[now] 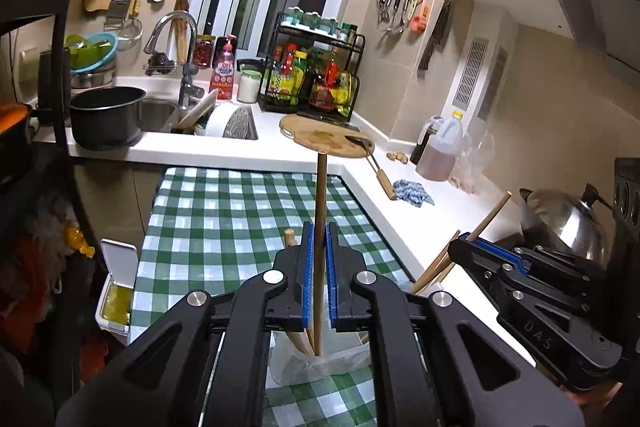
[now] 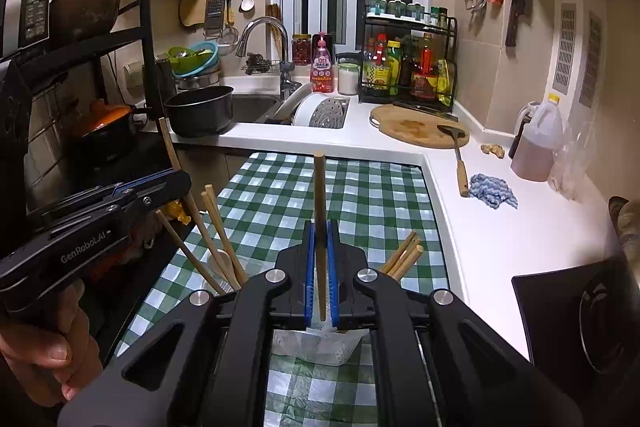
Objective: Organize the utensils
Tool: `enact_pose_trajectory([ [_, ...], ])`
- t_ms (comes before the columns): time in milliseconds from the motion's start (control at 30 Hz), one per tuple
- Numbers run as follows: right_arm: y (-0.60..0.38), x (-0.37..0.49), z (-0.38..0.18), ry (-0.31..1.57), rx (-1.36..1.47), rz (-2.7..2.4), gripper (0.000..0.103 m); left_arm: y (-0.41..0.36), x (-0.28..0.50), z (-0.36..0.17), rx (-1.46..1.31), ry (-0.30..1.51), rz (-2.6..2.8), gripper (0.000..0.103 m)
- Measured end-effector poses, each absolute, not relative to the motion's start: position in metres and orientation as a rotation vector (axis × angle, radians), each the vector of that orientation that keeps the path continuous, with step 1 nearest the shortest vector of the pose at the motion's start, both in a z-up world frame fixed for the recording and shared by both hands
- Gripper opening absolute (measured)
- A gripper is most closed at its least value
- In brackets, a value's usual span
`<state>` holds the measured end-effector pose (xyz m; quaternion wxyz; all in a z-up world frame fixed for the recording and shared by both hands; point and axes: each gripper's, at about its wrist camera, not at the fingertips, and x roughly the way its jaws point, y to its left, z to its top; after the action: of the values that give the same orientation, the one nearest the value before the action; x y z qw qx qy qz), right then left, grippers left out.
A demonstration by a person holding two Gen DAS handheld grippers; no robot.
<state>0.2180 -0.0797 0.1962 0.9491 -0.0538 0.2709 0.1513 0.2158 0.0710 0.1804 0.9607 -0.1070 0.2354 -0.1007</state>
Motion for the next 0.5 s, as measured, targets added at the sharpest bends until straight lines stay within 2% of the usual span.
enact_pose_trajectory([
  [267,-0.078,0.225,0.181,0.584,-0.118,0.298,0.006,0.063,0.221,0.172,-0.194,0.510,-0.213,0.006],
  [333,-0.080,0.227,0.179,0.594,-0.121,0.263,0.016,0.062,0.222,0.171,-0.187,0.521,-0.216,0.008],
  [367,-0.082,0.228,0.179,0.597,-0.115,0.250,0.034,0.063,0.220,0.172,-0.188,0.520,-0.213,0.014],
  [400,-0.085,0.226,0.180,0.597,-0.101,0.245,0.043,0.065,0.217,0.174,-0.194,0.512,-0.203,0.025],
  [500,-0.090,0.217,0.186,0.566,-0.106,0.252,0.043,0.068,0.204,0.185,-0.181,0.472,-0.190,0.030],
])
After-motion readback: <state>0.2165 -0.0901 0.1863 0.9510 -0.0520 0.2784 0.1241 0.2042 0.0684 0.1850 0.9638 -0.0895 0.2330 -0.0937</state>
